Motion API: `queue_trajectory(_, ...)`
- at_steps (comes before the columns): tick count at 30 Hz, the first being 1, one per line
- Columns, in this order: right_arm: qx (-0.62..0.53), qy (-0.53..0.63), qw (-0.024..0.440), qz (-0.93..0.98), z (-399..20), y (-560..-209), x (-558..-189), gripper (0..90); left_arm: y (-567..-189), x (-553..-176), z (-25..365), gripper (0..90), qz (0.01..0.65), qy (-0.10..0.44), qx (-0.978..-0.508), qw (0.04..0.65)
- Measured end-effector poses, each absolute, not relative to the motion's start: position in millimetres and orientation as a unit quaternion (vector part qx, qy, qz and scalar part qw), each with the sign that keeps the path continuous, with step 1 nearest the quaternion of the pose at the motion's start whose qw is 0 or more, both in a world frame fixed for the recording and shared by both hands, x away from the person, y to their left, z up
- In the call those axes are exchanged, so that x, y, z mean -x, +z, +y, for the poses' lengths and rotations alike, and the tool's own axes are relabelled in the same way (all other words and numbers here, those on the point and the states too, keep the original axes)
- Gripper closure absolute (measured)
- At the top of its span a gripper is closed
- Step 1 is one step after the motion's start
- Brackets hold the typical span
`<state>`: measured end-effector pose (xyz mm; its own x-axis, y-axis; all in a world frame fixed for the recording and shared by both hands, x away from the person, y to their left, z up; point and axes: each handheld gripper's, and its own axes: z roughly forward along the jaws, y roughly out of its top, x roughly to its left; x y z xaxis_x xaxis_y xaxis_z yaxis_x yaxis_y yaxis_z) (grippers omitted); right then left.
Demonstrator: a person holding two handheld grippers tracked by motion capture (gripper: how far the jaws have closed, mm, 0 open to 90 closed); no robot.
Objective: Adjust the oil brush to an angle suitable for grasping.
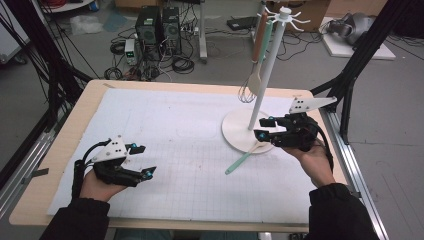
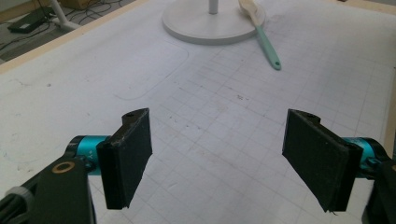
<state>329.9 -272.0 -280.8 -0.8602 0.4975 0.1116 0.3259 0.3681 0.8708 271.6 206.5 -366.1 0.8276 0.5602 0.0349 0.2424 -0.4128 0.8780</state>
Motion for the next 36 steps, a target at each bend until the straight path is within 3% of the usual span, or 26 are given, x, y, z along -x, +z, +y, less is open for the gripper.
queue_trajectory(23, -0.267, 0.474, 0.088, 0.835, -275, -323, -338, 58.1, -366, -272, 208, 24.2, 0.245, 0.165, -0.822, 0.487)
queue_trajectory(36, -0.275, 0.453, 0.088, 0.843, -276, -345, -346, 72.4, -366, -272, 209, 24.2, 0.244, 0.165, -0.822, 0.488)
